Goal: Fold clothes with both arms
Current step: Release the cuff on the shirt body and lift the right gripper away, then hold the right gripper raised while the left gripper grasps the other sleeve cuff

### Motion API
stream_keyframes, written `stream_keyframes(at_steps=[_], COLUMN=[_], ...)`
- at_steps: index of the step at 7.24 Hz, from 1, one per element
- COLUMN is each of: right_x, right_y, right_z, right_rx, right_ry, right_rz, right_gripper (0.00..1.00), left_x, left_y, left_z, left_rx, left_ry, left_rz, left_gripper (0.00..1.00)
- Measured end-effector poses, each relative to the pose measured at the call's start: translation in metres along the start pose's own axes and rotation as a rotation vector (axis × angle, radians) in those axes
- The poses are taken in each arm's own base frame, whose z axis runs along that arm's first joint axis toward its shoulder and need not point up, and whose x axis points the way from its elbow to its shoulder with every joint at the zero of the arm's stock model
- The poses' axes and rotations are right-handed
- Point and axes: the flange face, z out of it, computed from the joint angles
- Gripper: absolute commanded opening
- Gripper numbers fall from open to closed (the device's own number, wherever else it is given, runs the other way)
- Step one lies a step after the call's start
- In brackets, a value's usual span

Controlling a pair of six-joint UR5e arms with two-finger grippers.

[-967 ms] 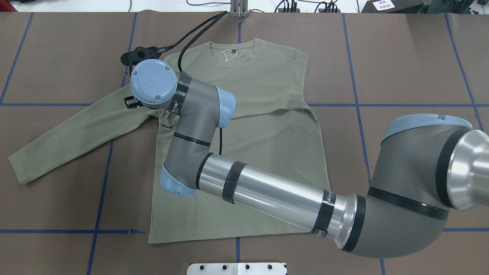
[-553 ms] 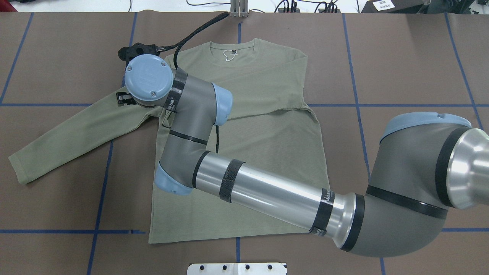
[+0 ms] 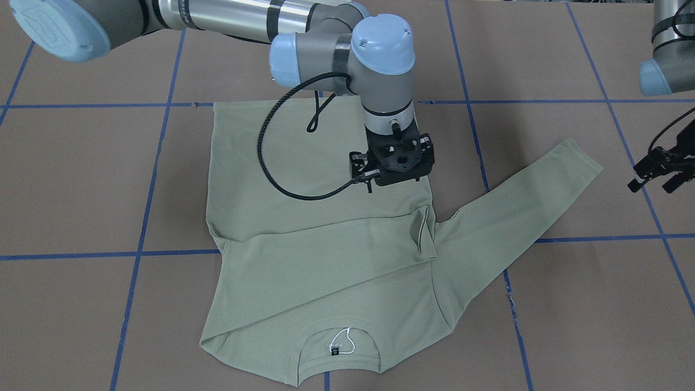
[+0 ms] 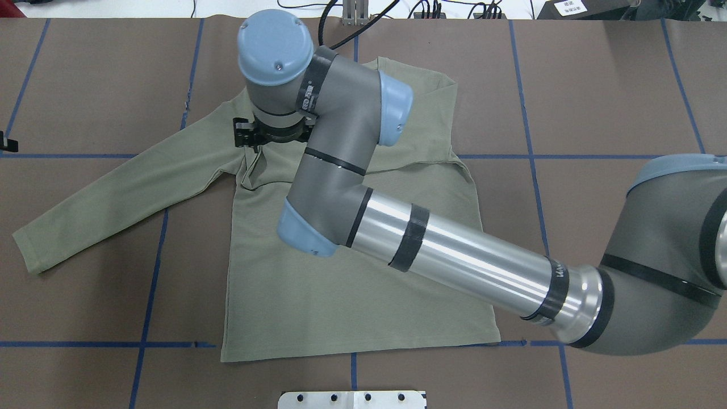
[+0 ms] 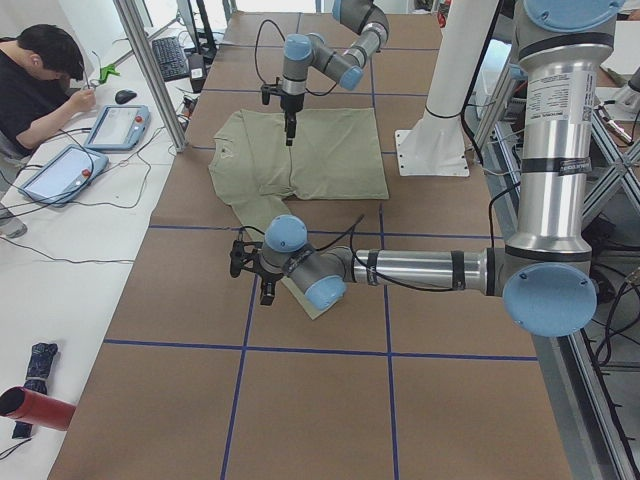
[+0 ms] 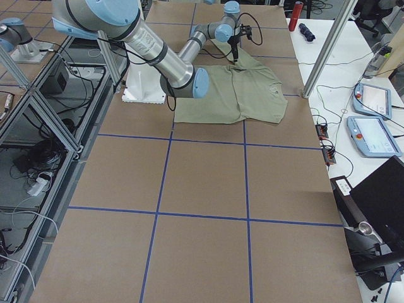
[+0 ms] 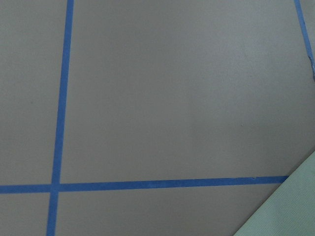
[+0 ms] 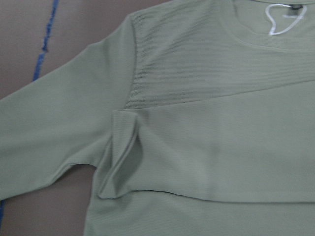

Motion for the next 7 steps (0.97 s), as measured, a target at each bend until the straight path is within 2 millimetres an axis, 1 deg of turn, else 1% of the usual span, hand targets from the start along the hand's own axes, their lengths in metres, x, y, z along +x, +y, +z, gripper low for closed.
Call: stream_keyframes(at_steps=[1, 2, 3, 4, 5, 6, 7], right_x=[0.043, 0.099, 0.165, 0.234, 0.285, 0.321, 0.339], right_y=[-0.009, -0.017, -0.020, -0.022, -0.021, -0.017, -0.013], right_z=[-0.012, -0.019, -0.026, -0.035, -0.040, -0.042, -0.041], right_rx=[-0.021, -0.041, -0.060, -0.089, -0.123, -0.148, -0.161], right_ry=[0.053, 0.085, 0.096, 0.094, 0.086, 0.082, 0.082], right_rz=[0.045, 0.089, 0.100, 0.075, 0.067, 0.059, 0.050], right_gripper=[1.00, 1.00, 1.00, 1.00, 1.00, 1.00, 1.00], left_x=[0.010, 0.018, 0.026, 0.036, 0.041, 0.039, 0.031], left_y=[0.028, 0.054, 0.075, 0.097, 0.113, 0.125, 0.131], left_z=[-0.002, -0.004, 0.002, 0.019, 0.032, 0.042, 0.048], left_rx=[0.005, 0.004, 0.003, 0.002, 0.003, 0.007, 0.006], left_ry=[-0.005, -0.017, -0.042, -0.077, -0.105, -0.137, -0.167], left_rz=[-0.039, -0.077, -0.109, -0.144, -0.173, -0.188, -0.197], left_gripper=[1.00, 1.00, 1.00, 1.00, 1.00, 1.00, 1.00])
